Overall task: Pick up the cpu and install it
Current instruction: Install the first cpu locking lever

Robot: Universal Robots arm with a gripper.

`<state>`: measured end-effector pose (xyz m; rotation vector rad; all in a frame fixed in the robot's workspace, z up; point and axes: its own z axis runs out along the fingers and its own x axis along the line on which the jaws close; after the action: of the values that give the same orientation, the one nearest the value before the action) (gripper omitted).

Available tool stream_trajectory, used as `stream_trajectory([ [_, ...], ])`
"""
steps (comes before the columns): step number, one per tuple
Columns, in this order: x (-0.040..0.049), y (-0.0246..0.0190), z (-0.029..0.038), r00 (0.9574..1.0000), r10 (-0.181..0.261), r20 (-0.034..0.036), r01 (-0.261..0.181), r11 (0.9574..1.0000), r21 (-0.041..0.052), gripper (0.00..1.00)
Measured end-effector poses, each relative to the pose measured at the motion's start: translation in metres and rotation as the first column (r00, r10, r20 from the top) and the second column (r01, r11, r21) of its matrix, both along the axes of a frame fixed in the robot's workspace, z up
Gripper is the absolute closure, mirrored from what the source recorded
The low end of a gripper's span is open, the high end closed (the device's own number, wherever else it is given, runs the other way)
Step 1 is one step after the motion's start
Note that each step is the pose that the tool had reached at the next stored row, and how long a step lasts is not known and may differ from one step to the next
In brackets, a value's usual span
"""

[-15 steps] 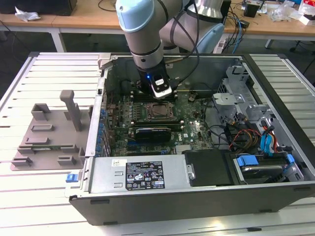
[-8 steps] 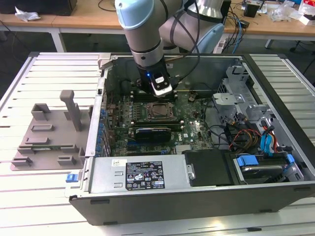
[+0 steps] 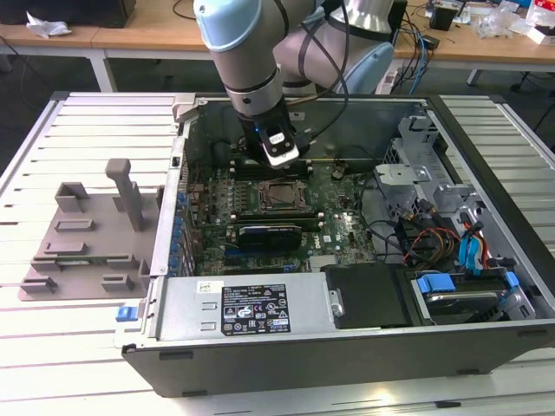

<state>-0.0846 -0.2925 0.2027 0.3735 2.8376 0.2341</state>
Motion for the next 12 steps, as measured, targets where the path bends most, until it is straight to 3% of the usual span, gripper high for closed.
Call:
stream_trajectory([
  [1,-0.0017,0.0000,-0.0017,1.0000,0.000,0.0080,0.000,1.0000,-0.0009,0.89],
  [4,-0.0038,0.0000,-0.0054,0.9997,0.000,0.0227,0.000,1.0000,-0.0079,0.89],
  [12,-0.0046,0.0000,-0.0088,0.9991,0.000,0.0431,0.000,0.9999,-0.0123,0.89],
])
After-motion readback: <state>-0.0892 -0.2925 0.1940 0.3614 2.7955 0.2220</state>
